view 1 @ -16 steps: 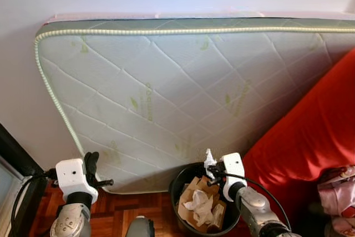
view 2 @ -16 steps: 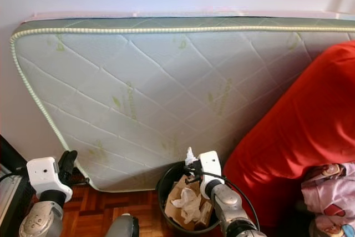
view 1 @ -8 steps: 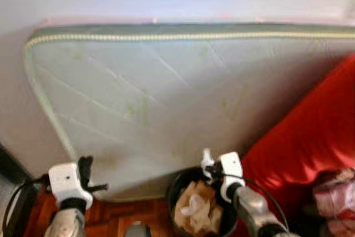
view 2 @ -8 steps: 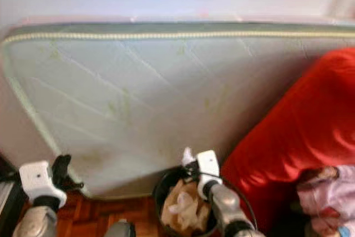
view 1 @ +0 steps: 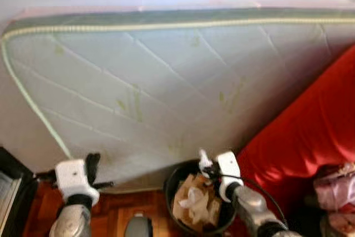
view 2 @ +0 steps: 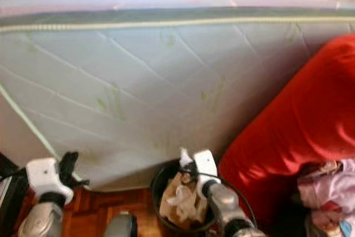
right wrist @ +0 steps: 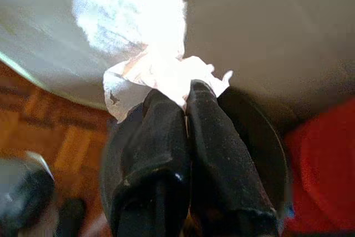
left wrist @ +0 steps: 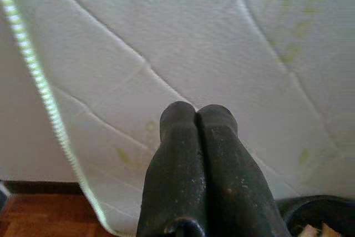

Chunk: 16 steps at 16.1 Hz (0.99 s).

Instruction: Clean up the room

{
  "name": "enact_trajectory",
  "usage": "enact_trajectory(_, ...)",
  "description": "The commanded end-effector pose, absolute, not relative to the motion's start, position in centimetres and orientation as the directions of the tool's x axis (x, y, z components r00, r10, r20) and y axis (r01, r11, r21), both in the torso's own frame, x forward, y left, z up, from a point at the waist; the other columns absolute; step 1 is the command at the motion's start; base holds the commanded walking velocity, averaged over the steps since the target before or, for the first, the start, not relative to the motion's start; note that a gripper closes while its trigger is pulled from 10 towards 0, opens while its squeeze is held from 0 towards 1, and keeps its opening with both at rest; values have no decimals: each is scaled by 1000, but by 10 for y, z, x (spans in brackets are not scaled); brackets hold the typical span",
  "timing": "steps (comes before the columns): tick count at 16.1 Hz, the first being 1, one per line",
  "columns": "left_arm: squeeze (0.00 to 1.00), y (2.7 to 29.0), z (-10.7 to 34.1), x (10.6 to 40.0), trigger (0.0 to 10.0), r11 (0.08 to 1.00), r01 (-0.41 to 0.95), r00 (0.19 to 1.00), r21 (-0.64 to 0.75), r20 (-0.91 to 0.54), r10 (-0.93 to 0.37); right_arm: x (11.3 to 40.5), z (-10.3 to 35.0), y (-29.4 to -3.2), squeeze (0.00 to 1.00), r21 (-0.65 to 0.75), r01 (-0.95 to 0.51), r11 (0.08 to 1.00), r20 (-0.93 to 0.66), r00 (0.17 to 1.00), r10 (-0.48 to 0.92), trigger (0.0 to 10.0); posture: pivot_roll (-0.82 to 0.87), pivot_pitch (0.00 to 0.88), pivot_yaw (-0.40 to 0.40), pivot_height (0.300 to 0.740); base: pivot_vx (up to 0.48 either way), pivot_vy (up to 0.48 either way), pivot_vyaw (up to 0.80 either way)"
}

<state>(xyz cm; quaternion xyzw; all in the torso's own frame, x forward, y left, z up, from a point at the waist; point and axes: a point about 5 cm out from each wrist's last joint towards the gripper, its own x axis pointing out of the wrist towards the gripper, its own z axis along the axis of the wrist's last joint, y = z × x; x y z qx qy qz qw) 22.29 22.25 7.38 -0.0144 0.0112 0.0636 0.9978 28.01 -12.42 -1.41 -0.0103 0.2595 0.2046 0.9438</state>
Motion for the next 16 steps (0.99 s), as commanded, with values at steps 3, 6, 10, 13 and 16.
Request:
enact_trajectory(3,0,220,77,225,10000,994,-101,995,-30,-28,100,281,-15,-118,0,95,-364,926,-522,774,358,10000,242,153,-79,641,0,0,0)
enact_trajectory(6,0,221,82,225,10000,995,-100,995,-24,-19,99,284,-15,-117,0,107,-310,945,-544,777,316,10000,270,191,-85,641,0,0,0)
enact_trajectory(10,0,220,92,224,10000,995,-102,995,-24,2,102,291,-11,-119,0,117,-228,967,-549,796,254,10000,288,253,-87,641,0,0,0)
enact_trajectory(13,0,219,100,219,10000,993,-113,993,-29,15,113,294,-9,-119,0,114,-204,972,-565,792,233,10000,306,300,-96,641,0,0,0)
enact_trajectory(16,0,216,106,213,10000,993,-116,993,-28,17,116,296,-7,-112,0,130,-245,961,-556,784,276,10000,318,337,-101,641,0,0,0)
